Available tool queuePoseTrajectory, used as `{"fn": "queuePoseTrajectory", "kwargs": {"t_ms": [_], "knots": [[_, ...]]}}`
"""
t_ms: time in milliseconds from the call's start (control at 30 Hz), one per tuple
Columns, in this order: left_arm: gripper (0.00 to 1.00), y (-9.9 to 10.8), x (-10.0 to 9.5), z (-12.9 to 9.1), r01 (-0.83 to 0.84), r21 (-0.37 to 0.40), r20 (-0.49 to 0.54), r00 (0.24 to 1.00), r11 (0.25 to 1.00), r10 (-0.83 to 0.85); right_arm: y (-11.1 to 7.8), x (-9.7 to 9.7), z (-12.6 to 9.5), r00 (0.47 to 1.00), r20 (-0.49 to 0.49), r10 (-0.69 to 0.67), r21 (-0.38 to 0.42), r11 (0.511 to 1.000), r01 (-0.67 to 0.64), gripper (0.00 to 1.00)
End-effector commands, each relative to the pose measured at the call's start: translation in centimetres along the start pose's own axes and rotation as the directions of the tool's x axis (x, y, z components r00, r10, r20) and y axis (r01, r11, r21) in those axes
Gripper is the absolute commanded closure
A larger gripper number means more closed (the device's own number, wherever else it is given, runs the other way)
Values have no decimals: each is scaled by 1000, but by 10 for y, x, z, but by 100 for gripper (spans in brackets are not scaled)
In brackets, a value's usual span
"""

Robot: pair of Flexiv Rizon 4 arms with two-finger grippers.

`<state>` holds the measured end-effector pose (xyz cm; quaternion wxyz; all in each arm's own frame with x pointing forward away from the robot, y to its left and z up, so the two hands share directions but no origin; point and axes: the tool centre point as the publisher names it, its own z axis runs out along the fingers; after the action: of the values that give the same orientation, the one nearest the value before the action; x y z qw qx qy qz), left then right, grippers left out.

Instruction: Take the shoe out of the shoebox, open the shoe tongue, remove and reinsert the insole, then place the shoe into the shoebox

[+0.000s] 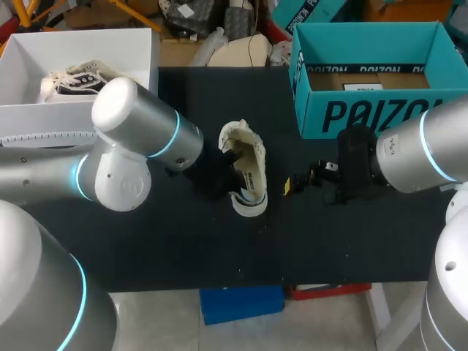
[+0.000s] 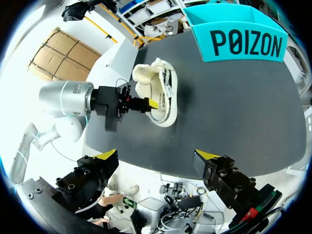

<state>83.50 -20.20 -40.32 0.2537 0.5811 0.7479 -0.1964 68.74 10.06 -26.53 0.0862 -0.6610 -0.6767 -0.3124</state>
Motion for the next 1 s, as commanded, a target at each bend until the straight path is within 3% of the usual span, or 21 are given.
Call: {"fn": "queuePoseTrajectory", "kwargs": {"t_ms": [33, 100, 167, 267, 433, 467, 500, 533, 600, 1000], "knots": [[96, 0, -2, 4, -3, -5, 8, 1000, 1000, 3, 0, 1, 1, 1000, 1, 0, 0, 1000, 0, 0], [55, 1, -4, -7, 2, 10, 10, 1000, 1000, -2, 0, 1, 1, 1000, 1, 0, 0, 1000, 0, 0], [47, 3, -6, -18, -18, 3, 3, 1000, 1000, 18, 0, 1, 1, 1000, 1, 0, 0, 1000, 0, 0], [0, 8, -12, -40, -110, -76, -34, 994, 991, 107, 0, 1, 1, 1000, 1, 0, 0, 1000, 0, 0], [0, 12, -29, -59, -136, -137, 5, 990, 981, 138, 0, 1, 1, 1000, 1, 0, 0, 1000, 0, 0], [18, 11, -32, -60, -136, -142, 13, 990, 981, 139, 0, 1, 1, 1000, 1, 0, 0, 1000, 0, 0], [51, 8, -34, -62, -141, -150, 16, 989, 979, 145, 0, 1, 1, 1000, 1, 0, 0, 1000, 0, 0], [63, 7, -35, -61, -148, -157, 12, 988, 976, 152, 0, 1, 1, 1000, 1, 0, 0, 1000, 0, 0], [100, 9, -36, -56, -174, -165, -16, 985, 971, 174, 0, 1, 1, 1000, 1, 0, 0, 1000, 0, 0], [100, 1, -15, -32, -258, -105, -212, 949, 960, 232, 0, 1, 1, 1000, 1, 0, 0, 1000, 0, 0]]}}
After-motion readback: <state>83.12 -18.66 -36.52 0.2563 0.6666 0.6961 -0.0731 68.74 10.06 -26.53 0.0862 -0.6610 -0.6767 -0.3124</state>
